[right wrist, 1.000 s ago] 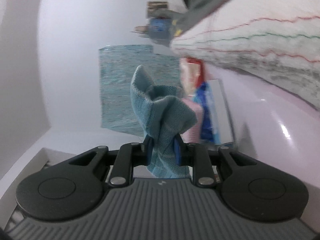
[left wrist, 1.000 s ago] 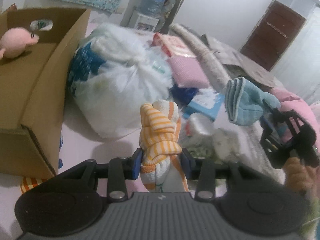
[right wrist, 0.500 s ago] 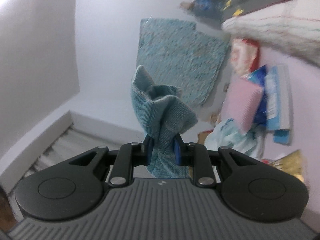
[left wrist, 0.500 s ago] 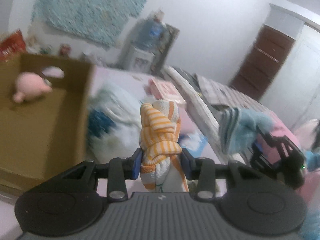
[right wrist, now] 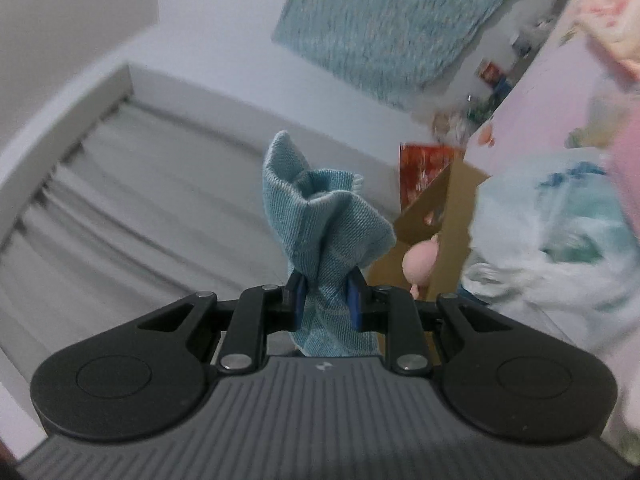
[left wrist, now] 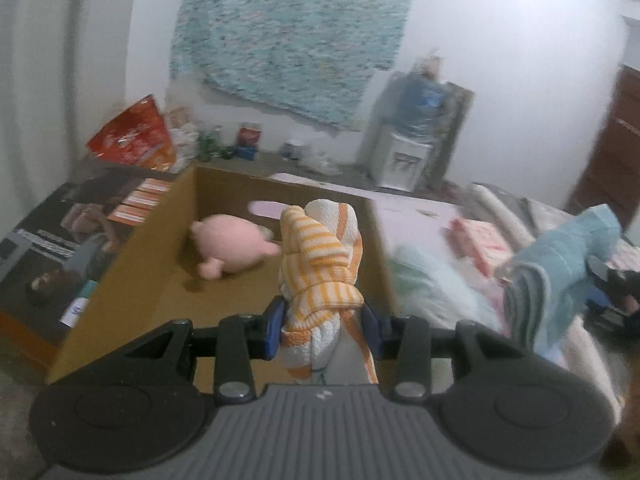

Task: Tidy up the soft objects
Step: 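Carry the striped bundle and blue towel over the cardboard box with both grippers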

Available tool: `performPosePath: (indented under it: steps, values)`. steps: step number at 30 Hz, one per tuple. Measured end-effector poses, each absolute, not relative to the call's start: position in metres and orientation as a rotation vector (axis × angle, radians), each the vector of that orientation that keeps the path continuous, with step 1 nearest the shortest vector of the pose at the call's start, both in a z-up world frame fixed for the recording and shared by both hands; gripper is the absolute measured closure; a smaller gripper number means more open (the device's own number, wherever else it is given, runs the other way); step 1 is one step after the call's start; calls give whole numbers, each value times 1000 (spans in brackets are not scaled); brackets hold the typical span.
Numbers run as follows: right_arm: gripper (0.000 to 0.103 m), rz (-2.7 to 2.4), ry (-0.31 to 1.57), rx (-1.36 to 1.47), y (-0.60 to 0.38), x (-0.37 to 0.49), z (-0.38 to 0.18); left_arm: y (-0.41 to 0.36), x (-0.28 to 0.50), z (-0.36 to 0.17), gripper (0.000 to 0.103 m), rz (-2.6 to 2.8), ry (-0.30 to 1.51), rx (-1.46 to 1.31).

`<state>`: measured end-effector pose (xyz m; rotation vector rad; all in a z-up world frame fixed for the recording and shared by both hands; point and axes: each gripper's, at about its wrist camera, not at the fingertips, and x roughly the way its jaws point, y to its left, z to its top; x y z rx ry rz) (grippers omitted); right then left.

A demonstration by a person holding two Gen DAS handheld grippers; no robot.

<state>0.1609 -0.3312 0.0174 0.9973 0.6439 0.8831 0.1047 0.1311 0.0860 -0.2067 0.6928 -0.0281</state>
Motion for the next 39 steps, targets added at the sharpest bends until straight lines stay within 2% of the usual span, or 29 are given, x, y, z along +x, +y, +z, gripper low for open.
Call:
performPosePath:
  steps: [10, 19, 28, 39]
  values:
    - [83, 916, 924, 766, -225, 267, 32, 166, 221, 52, 62, 2, 821, -121]
    - [83, 812, 1122, 484, -142, 331, 40, 197, 281, 30, 62, 96, 847, -139]
    - [83, 663, 1263, 287, -68, 361, 23, 207, 285, 24, 62, 91, 849, -147]
    - [78, 522, 1348, 306, -26, 407, -22, 198, 258, 27, 62, -46, 858, -125]
